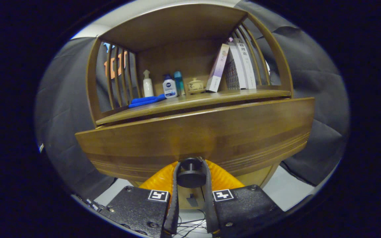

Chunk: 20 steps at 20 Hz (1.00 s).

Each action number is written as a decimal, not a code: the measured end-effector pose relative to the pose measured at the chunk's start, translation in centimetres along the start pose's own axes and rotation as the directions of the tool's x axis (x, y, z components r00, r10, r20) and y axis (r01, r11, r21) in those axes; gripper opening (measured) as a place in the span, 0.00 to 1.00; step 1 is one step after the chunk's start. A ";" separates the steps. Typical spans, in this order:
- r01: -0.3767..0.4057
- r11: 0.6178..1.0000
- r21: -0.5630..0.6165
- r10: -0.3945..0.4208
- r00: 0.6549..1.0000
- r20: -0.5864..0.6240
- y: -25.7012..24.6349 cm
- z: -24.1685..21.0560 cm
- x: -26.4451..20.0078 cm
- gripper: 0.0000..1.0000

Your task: Pull open the drawer, take out the items inside it, and place them on the countertop above the cabinet.

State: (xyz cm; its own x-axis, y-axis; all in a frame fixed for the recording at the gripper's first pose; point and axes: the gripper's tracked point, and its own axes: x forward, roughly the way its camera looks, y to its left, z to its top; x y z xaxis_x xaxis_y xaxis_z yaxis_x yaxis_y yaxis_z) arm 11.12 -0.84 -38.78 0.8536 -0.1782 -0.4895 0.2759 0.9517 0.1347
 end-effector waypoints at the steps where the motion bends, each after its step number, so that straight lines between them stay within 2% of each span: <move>1: -0.009 1.000 -0.003 0.009 1.000 -0.004 -0.1 -0.3 -0.9 0.36; 14: -0.089 0.996 -0.010 0.089 0.994 -0.070 -0.7 -4.6 -9.6 0.35; 20: -0.115 0.992 -0.044 0.110 0.988 -0.111 -0.4 -6.0 -11.6 0.35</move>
State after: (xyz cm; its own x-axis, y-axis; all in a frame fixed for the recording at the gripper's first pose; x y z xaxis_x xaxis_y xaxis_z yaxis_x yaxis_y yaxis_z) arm -1.55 2.36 -38.28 0.8243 -0.0435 -0.5644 0.1560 0.9759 0.1525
